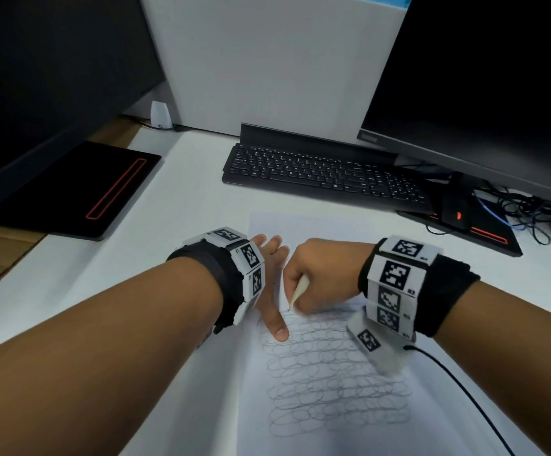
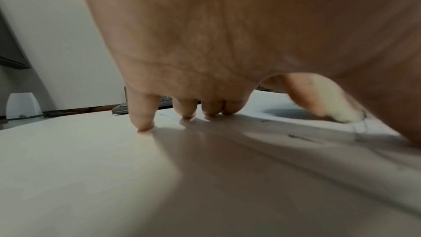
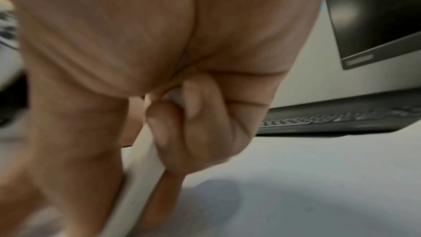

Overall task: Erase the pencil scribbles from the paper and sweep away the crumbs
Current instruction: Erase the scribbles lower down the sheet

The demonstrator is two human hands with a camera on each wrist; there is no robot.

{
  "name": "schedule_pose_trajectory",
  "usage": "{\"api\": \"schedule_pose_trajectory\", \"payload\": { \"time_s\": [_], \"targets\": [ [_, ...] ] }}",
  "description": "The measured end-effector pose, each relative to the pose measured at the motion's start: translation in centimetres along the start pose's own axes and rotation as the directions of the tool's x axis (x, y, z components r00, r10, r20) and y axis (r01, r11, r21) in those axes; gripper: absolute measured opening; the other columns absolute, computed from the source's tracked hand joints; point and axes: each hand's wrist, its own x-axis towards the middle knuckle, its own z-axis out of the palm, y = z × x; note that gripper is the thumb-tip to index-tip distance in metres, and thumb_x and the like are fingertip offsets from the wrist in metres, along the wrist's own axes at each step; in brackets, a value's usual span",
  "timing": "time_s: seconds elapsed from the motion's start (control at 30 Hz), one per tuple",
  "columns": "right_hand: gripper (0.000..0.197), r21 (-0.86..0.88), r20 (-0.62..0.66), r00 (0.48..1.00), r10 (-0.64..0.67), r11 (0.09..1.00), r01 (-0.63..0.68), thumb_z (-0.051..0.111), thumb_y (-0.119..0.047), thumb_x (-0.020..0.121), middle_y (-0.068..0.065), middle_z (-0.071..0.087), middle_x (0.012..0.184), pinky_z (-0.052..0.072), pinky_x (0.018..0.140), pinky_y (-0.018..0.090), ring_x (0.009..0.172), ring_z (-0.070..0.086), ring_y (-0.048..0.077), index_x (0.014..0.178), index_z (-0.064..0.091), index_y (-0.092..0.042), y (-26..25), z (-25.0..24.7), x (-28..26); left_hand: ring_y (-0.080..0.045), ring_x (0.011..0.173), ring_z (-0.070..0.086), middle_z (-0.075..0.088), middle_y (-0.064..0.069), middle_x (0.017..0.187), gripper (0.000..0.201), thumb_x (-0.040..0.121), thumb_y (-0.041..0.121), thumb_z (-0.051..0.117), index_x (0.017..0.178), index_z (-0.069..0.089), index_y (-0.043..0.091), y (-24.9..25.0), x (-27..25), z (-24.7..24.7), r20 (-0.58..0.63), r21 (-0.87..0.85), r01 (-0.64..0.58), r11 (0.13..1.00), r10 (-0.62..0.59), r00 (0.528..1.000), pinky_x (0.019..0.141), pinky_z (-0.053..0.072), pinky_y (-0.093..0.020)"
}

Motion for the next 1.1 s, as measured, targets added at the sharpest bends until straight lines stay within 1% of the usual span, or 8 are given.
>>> {"api": "schedule_pose_trajectory", "payload": {
  "time_s": [0.13,0.3,0.47,0.6,0.73,0.9,1.0,1.1],
  "targets": [
    [0.005,0.058,-0.109,0.989,0.096,0.994,-0.09,0.073,-0.026,0.08,-0.009,0.072,0.08,0.057,0.075,0.029,0.078,0.065,0.007,0.083,0.075,-0.023,1.6,-0.8,0.7,-0.027,0.15,-0.013,-0.014,-0.002,0.163,0.132,0.067,0.065,0.076,0.156,-0.011,0.021,0.1,-0.2,-0.1,0.002,-0.013,0.012,1.0,-0.012,1.0,0.118,0.005,-0.052],
    [0.006,0.051,-0.01,1.0,-0.011,0.999,0.012,0.071,-0.023,0.079,-0.018,0.062,0.066,0.046,0.064,0.015,0.07,0.058,-0.002,0.078,0.07,-0.029,0.2,0.6,-0.4,-0.027,0.15,-0.006,-0.006,-0.004,0.163,0.131,0.065,0.067,0.076,0.156,-0.004,0.019,0.1,0.0,0.0,-0.014,0.012,0.0,1.0,0.0,1.0,0.117,0.012,-0.051],
    [0.005,0.08,-0.096,0.991,0.093,0.993,-0.086,0.072,-0.024,0.08,-0.01,0.071,0.081,0.055,0.074,0.026,0.08,0.064,0.005,0.084,0.075,-0.024,1.3,-0.4,0.2,-0.025,0.15,-0.01,-0.011,-0.001,0.164,0.131,0.066,0.066,0.077,0.156,-0.006,0.022,0.0,-0.2,0.0,-0.003,-0.016,0.007,1.0,-0.007,1.0,0.118,0.009,-0.052],
    [0.005,0.019,0.018,1.0,0.011,1.0,-0.011,0.07,-0.024,0.081,-0.016,0.065,0.073,0.049,0.067,0.016,0.073,0.058,-0.003,0.085,0.072,-0.026,0.2,0.1,-0.1,-0.025,0.15,-0.011,-0.012,-0.002,0.163,0.133,0.064,0.067,0.077,0.156,-0.007,0.023,-0.2,0.1,0.1,-0.002,-0.014,0.002,1.0,-0.002,1.0,0.118,0.009,-0.052],
    [0.006,0.027,-0.086,0.991,0.1,0.995,-0.098,0.072,-0.026,0.081,-0.009,0.072,0.085,0.057,0.079,0.03,0.084,0.066,0.01,0.086,0.075,-0.023,1.5,-0.9,0.4,-0.024,0.15,-0.01,-0.011,0.001,0.164,0.132,0.065,0.067,0.077,0.156,-0.007,0.022,-0.2,0.0,0.1,0.003,-0.013,0.011,1.0,-0.011,1.0,0.118,0.009,-0.053],
    [0.006,0.026,0.021,1.0,0.018,1.0,-0.018,0.072,-0.023,0.08,-0.016,0.065,0.071,0.05,0.071,0.02,0.073,0.059,-0.001,0.086,0.073,-0.024,0.8,0.0,-0.1,-0.024,0.15,-0.011,-0.014,0.0,0.163,0.135,0.063,0.068,0.077,0.156,-0.009,0.022,-0.2,0.2,0.0,0.013,-0.016,0.015,1.0,-0.015,1.0,0.118,0.008,-0.052],
    [0.005,0.064,-0.065,0.994,0.092,0.994,-0.088,0.072,-0.027,0.081,-0.014,0.07,0.079,0.053,0.077,0.024,0.08,0.063,0.004,0.085,0.074,-0.024,1.9,-0.6,-0.1,-0.022,0.15,-0.002,-0.002,0.0,0.163,0.13,0.063,0.069,0.077,0.156,0.0,0.02,-0.1,0.0,0.1,-0.014,-0.001,0.015,1.0,-0.015,1.0,0.117,0.015,-0.05],
    [0.005,0.064,-0.067,0.994,0.089,0.994,-0.085,0.072,-0.025,0.079,-0.012,0.07,0.079,0.054,0.075,0.026,0.08,0.063,0.006,0.084,0.073,-0.024,1.8,-0.3,-0.2,-0.023,0.15,-0.009,-0.011,-0.001,0.164,0.132,0.066,0.068,0.075,0.156,-0.008,0.019,0.0,-0.1,-0.2,0.005,0.007,0.026,1.0,-0.026,1.0,0.118,0.01,-0.05]
  ]
}}
